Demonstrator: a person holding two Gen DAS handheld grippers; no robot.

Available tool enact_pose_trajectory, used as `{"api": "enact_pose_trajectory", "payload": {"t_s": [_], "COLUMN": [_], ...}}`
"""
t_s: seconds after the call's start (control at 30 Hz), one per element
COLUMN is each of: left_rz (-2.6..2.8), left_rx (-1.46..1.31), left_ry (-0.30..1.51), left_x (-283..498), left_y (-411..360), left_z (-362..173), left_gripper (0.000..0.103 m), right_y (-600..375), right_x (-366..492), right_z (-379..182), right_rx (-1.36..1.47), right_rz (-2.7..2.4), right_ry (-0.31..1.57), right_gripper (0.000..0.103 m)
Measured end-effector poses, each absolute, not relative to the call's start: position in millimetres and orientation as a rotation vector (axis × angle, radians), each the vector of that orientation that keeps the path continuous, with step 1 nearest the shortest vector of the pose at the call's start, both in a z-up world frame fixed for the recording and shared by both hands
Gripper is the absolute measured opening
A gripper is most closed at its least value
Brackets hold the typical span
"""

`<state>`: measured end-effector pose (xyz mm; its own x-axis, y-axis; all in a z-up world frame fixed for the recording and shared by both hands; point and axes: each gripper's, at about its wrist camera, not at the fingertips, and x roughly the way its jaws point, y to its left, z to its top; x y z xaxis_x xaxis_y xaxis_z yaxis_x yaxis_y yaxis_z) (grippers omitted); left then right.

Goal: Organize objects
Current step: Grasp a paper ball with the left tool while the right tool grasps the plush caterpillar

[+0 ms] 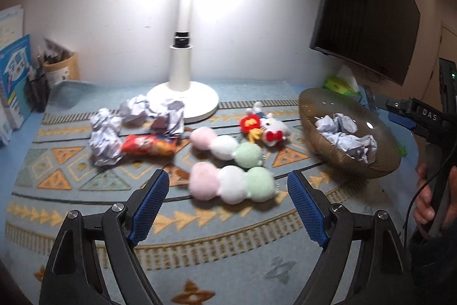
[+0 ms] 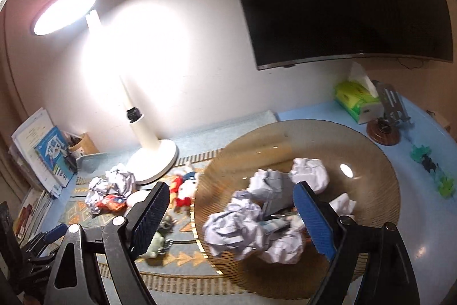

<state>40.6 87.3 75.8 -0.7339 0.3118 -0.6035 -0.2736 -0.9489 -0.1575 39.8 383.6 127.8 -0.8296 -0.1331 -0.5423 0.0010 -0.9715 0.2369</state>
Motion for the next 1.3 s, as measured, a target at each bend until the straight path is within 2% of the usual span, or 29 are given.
{"api": "enact_pose_trajectory", "payload": {"t_s": [0.27, 0.6, 0.77, 0.93, 1.07, 1.13, 1.17, 1.2, 1.23, 1.3], "left_rz": [2.814, 2.813, 2.757, 2.683, 2.65, 2.628, 2.619, 2.613, 2.584, 2.544], "left_rx": [-0.979, -1.05, -1.082, -1.182, -1.22, -1.237, -1.228, -1.223, -1.233, -1.185], "left_ry": [-0.197, -0.244, -0.298, -0.493, -0.569, -0.586, -0.59, -0.592, -0.617, -0.67], "left_x": [41.0, 27.1, -8.4, -65.3, -96.3, -102.3, -101.6, -100.3, -100.6, -100.0], "left_y": [2.5, -39.9, -50.4, -63.4, -63.1, -62.3, -62.2, -62.8, -64.3, -68.0], "left_z": [70.5, 56.5, 56.4, 35.8, 16.4, 5.8, 1.0, -2.4, -3.9, -2.1], "left_gripper": [0.084, 0.084, 0.084, 0.084, 0.084, 0.08, 0.077, 0.068, 0.064, 0.064], "right_y": [291.9, 204.0, 181.2, 158.4, 165.1, 177.7, 184.6, 190.6, 194.7, 195.9], "right_x": [36.3, 15.7, 5.3, -3.0, -24.7, -38.9, -46.3, -53.3, -60.0, -72.0], "right_z": [125.5, 61.7, 46.0, 58.3, 58.1, 51.8, 47.4, 43.3, 39.6, 32.3], "right_rx": [0.922, 1.059, 1.126, 1.09, 1.125, 1.176, 1.203, 1.224, 1.245, 1.283], "right_rz": [-2.72, -2.621, -2.536, -2.538, -2.597, -2.635, -2.633, -2.616, -2.602, -2.591], "right_ry": [-0.248, -0.073, -0.054, 0.107, 0.129, 0.12, 0.101, 0.073, 0.048, 0.055], "right_gripper": [0.087, 0.087, 0.087, 0.087, 0.087, 0.085, 0.079, 0.077, 0.076, 0.076]}}
